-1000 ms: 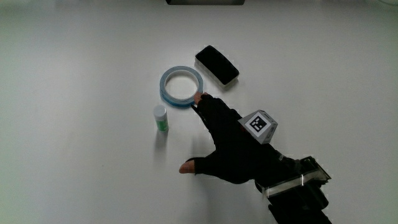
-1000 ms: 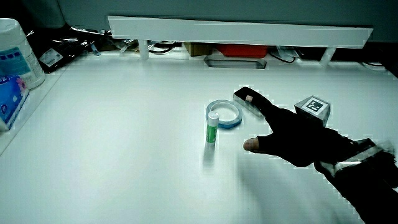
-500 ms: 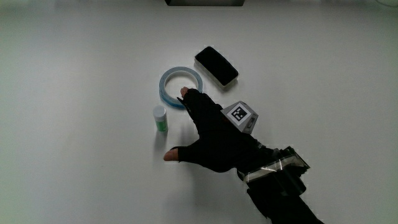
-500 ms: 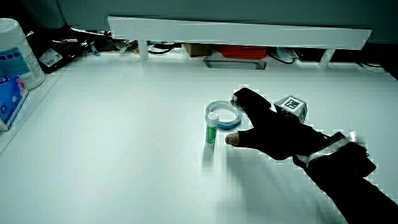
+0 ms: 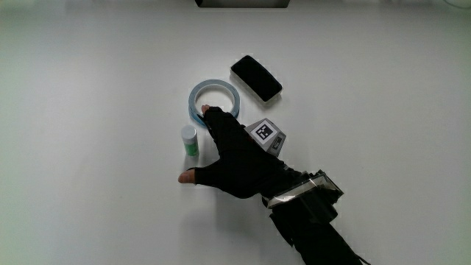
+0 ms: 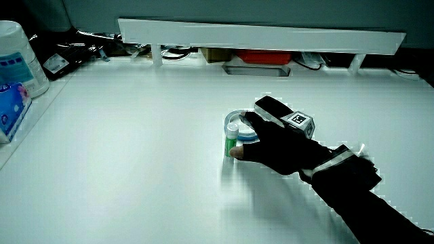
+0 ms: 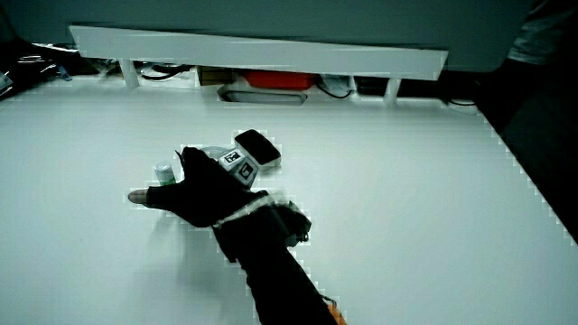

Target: Pick glue stick

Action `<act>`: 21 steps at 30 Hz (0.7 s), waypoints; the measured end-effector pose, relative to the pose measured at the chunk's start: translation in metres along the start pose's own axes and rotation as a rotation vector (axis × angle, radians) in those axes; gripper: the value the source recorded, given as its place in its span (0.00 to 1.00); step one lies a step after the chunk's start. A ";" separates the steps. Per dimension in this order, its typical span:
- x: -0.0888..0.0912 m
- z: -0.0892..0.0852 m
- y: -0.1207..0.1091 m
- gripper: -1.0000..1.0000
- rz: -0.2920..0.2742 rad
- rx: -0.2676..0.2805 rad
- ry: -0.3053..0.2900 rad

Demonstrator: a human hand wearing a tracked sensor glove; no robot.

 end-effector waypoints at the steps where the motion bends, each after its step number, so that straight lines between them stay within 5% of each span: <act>1: 0.005 -0.001 0.002 0.50 0.005 0.081 -0.030; 2: 0.003 -0.002 0.003 0.50 -0.046 0.015 -0.033; 3: 0.006 -0.002 0.004 0.50 0.001 0.077 -0.025; 4: 0.000 -0.004 0.004 0.50 -0.053 0.015 -0.029; 5: 0.003 -0.004 0.005 0.50 -0.001 0.076 -0.028; 6: 0.007 -0.005 0.008 0.50 -0.005 0.002 0.006; 7: 0.002 -0.006 0.006 0.50 0.004 0.071 -0.020; 8: 0.005 -0.006 0.008 0.50 -0.006 0.010 0.010; 9: 0.005 -0.007 0.007 0.50 -0.003 0.084 -0.021; 12: 0.009 -0.007 0.008 0.51 0.022 0.108 -0.011; 13: 0.008 -0.007 0.008 0.53 0.014 0.045 0.033; 14: 0.010 -0.007 0.008 0.54 0.020 0.056 0.038; 15: 0.007 -0.007 0.006 0.55 0.023 0.123 0.007; 16: 0.011 -0.007 0.008 0.56 0.025 0.070 0.036; 17: 0.012 -0.007 0.007 0.58 0.024 0.085 0.041; 18: 0.007 -0.007 0.004 0.59 0.038 0.170 0.020; 19: 0.012 -0.006 0.005 0.60 0.044 0.123 0.055; 21: 0.014 -0.006 0.005 0.63 0.059 0.156 0.064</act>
